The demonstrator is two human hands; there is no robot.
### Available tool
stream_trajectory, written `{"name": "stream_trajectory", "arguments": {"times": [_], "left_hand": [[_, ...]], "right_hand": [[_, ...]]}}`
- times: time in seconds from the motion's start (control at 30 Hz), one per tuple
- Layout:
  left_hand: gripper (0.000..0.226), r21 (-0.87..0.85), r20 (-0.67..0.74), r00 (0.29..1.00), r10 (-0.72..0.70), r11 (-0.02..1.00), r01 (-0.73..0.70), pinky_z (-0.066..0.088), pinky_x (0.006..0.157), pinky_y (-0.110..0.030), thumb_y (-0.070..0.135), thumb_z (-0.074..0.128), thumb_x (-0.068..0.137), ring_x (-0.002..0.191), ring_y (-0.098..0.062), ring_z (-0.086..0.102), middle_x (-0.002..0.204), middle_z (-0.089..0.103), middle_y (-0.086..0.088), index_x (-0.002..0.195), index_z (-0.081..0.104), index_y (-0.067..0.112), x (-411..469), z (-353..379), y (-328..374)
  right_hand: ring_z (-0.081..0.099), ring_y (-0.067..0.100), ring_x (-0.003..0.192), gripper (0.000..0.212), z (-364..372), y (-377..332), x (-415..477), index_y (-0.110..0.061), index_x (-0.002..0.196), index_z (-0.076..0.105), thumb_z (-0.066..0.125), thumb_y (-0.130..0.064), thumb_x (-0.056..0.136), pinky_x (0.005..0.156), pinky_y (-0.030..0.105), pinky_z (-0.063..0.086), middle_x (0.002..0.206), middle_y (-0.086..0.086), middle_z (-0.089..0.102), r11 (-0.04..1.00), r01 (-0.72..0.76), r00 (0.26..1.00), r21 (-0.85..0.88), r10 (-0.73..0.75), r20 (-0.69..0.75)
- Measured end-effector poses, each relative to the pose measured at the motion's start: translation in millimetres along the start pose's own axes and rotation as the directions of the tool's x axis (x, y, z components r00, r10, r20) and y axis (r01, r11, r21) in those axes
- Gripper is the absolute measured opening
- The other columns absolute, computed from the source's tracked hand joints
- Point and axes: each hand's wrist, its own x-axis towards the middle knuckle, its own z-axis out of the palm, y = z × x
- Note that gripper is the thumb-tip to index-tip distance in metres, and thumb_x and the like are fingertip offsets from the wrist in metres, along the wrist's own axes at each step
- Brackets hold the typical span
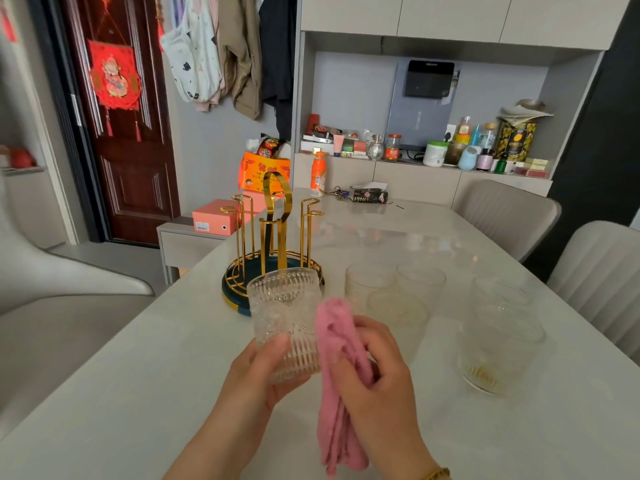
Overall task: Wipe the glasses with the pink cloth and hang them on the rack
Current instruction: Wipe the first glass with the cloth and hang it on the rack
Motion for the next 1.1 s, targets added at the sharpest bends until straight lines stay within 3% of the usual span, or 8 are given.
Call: {"name": "stream_trajectory", "arguments": {"times": [0.13, 0.27, 0.4, 0.5, 0.6, 0.7, 0.9, 1.1], "left_hand": [[0.065, 0.186, -0.013, 1.0, 0.011, 0.982, -0.009, 0.056, 0.074, -0.04, 0.041, 0.069, 0.038, 0.087, -0.03, 0.066, 0.088, 0.072, -0.013, 0.097, 0.066, 0.013, -4.1, 8.1, -0.1], [0.081, 0.097, 0.075, 0.997, -0.005, 0.995, -0.002, 0.054, 0.07, -0.04, 0.043, 0.073, 0.037, 0.087, -0.032, 0.067, 0.095, 0.071, -0.017, 0.108, 0.061, 0.006, -7.2, 8.3, -2.1], [0.097, -0.021, 0.091, 0.996, -0.025, 0.999, 0.027, 0.056, 0.067, -0.032, 0.054, 0.084, 0.027, 0.087, -0.027, 0.069, 0.099, 0.071, -0.016, 0.108, 0.061, 0.004, -4.7, 3.6, -0.6], [0.063, -0.048, 0.036, 0.999, -0.026, 0.998, 0.028, 0.057, 0.063, -0.028, 0.04, 0.071, 0.052, 0.077, -0.019, 0.07, 0.089, 0.073, -0.009, 0.105, 0.064, 0.005, -3.2, 2.9, 0.8], [0.059, 0.076, 0.017, 1.0, -0.003, 0.997, 0.001, 0.055, 0.064, -0.03, 0.041, 0.069, 0.04, 0.077, -0.02, 0.069, 0.086, 0.074, -0.008, 0.094, 0.069, 0.016, -3.6, 3.5, 2.5], [0.074, 0.14, 0.046, 0.999, 0.0, 0.99, -0.006, 0.052, 0.072, -0.036, 0.043, 0.069, 0.038, 0.085, -0.027, 0.068, 0.092, 0.073, -0.012, 0.105, 0.063, 0.011, -7.4, 5.4, 1.5], [0.096, -0.043, 0.094, 0.996, 0.009, 0.999, -0.005, 0.057, 0.074, -0.036, 0.052, 0.084, 0.031, 0.093, -0.028, 0.068, 0.103, 0.07, -0.015, 0.111, 0.061, 0.005, -5.5, -0.6, 0.4], [0.083, 0.039, 0.061, 0.998, -0.009, 0.999, 0.007, 0.053, 0.065, -0.029, 0.043, 0.071, 0.042, 0.078, -0.02, 0.067, 0.088, 0.072, -0.01, 0.111, 0.059, 0.0, -3.5, -1.8, 0.8]], "right_hand": [[0.048, -0.005, 0.097, 0.027, -2.0, -0.5, 0.9, -0.032, 0.099, 0.057, 0.054, -0.027, 0.073, 0.08, 0.004, 0.042, 0.112, -0.021, 0.043, 0.872, 0.367, 0.925, -0.324, -0.378, 0.033], [0.046, -0.014, 0.104, 0.038, -5.4, -7.3, 2.7, -0.039, 0.109, 0.055, 0.049, -0.034, 0.072, 0.081, -0.001, 0.037, 0.117, -0.034, 0.045, 0.967, 0.222, 0.966, -0.127, -0.236, -0.109], [0.057, -0.008, 0.097, 0.03, -2.0, -4.7, 0.8, -0.062, 0.09, 0.057, 0.054, -0.051, 0.062, 0.077, 0.005, 0.045, 0.11, -0.017, 0.06, 0.991, -0.049, 0.995, 0.126, 0.058, -0.075], [0.054, -0.008, 0.1, 0.035, 3.8, -3.6, -4.5, -0.056, 0.099, 0.057, 0.058, -0.045, 0.066, 0.08, 0.006, 0.044, 0.115, -0.022, 0.055, 0.994, 0.085, 0.996, -0.065, -0.087, -0.033], [0.045, -0.01, 0.108, 0.042, 5.4, 0.9, -6.7, -0.043, 0.111, 0.055, 0.055, -0.03, 0.071, 0.088, 0.003, 0.036, 0.119, -0.035, 0.04, 0.917, 0.312, 0.95, -0.248, -0.306, 0.061], [0.049, -0.012, 0.101, 0.039, -0.5, -10.6, -1.7, -0.062, 0.097, 0.056, 0.051, -0.039, 0.065, 0.076, -0.001, 0.041, 0.112, -0.037, 0.045, 0.993, 0.115, 0.992, -0.016, -0.116, -0.055], [0.063, -0.005, 0.073, 0.014, -3.9, -1.5, 0.6, -0.039, 0.077, 0.069, 0.067, -0.024, 0.077, 0.059, 0.009, 0.047, 0.081, -0.016, 0.07, 0.939, -0.192, 0.976, 0.285, 0.214, -0.048], [0.051, -0.009, 0.104, 0.042, 8.7, -14.7, -11.8, -0.058, 0.102, 0.056, 0.056, -0.037, 0.066, 0.08, 0.002, 0.04, 0.113, -0.029, 0.049, 0.995, 0.098, 0.994, -0.011, -0.098, -0.038]]}}
